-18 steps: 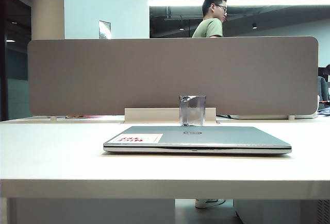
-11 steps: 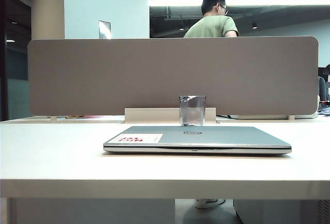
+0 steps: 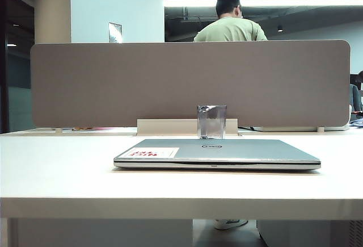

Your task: Pick up the water cup and place it on the right side of the laptop.

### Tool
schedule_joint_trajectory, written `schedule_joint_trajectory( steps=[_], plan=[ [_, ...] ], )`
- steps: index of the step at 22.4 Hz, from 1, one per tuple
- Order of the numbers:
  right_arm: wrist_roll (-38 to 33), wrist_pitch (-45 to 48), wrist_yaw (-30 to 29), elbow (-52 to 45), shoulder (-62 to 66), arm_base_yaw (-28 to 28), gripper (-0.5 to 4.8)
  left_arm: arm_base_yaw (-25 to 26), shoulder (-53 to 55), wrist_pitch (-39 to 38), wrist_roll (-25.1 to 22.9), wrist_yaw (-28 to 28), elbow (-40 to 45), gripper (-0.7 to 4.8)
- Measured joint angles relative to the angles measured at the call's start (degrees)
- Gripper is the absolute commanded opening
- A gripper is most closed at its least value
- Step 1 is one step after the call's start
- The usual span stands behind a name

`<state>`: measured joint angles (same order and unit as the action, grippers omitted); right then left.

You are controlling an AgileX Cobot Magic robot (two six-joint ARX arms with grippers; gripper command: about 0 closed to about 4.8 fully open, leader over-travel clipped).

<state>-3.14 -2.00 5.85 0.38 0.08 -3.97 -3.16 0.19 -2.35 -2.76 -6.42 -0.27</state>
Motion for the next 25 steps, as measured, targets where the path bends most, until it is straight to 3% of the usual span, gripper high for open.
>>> schedule_joint_trajectory(
  steps=[3,8,19,25],
  plan=[
    [-3.65,0.37,-2.32,0.00,0.00,-0.02,-0.08,0.00,0.00,0.00,0.00,0.00,0.00,-0.04],
    [-6.34,4.72,-12.37,0.04,0.00,-0.13,-0.09,0.00,0.00,0.00,0.00,0.00,0.00,-0.04],
    [-6.36,5.31,-12.35,5.86,3.43,-0.15,-0.09,0.00,0.00,0.37,0.00,0.00,0.00,-0.04],
    [-6.36,5.49,-12.35,12.81,14.99,-0.17,-0.09,0.00,0.00,1.03,0.00,0.00,0.00,-0.04]
  ],
)
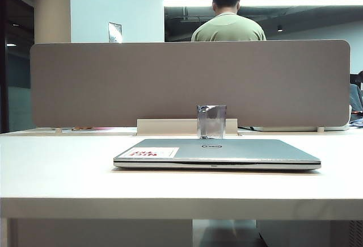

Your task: Pick up the water cup and place it on the right side of the laptop.

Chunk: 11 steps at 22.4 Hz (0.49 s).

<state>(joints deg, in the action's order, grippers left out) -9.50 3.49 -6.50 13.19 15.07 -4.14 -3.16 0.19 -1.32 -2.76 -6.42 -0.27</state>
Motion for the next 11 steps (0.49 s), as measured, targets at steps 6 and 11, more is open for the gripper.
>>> schedule_joint_trajectory(
  steps=[6,11],
  plan=[
    [0.00,0.31,0.00,7.93,16.61,-0.04,-0.09,0.00,0.00,0.04,0.00,-1.07,0.00,-0.04],
    [0.04,0.66,-0.76,13.16,25.73,-1.66,-0.09,0.00,0.00,0.04,0.00,-1.11,-0.02,-0.04]
  ],
)
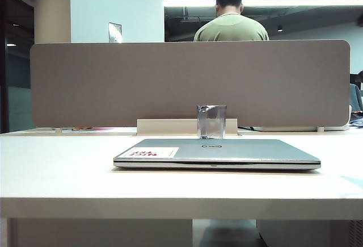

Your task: Pick up the water cup and place it on the right side of the laptop.

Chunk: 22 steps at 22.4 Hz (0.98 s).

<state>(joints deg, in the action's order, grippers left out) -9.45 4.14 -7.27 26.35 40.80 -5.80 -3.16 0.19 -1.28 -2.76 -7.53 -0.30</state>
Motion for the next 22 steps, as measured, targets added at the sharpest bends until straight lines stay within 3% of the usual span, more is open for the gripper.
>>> schedule_joint_trajectory(
  steps=[12,22],
  plan=[
    [0.26,11.28,-0.35,11.04,27.12,-11.06,-0.09,0.00,-0.02,-0.61,0.00,-0.07,0.00,-0.04],
    [0.26,12.96,-0.55,25.81,48.26,-15.85,-0.09,0.00,-0.02,-1.07,0.00,0.00,0.02,-0.04]
  ],
)
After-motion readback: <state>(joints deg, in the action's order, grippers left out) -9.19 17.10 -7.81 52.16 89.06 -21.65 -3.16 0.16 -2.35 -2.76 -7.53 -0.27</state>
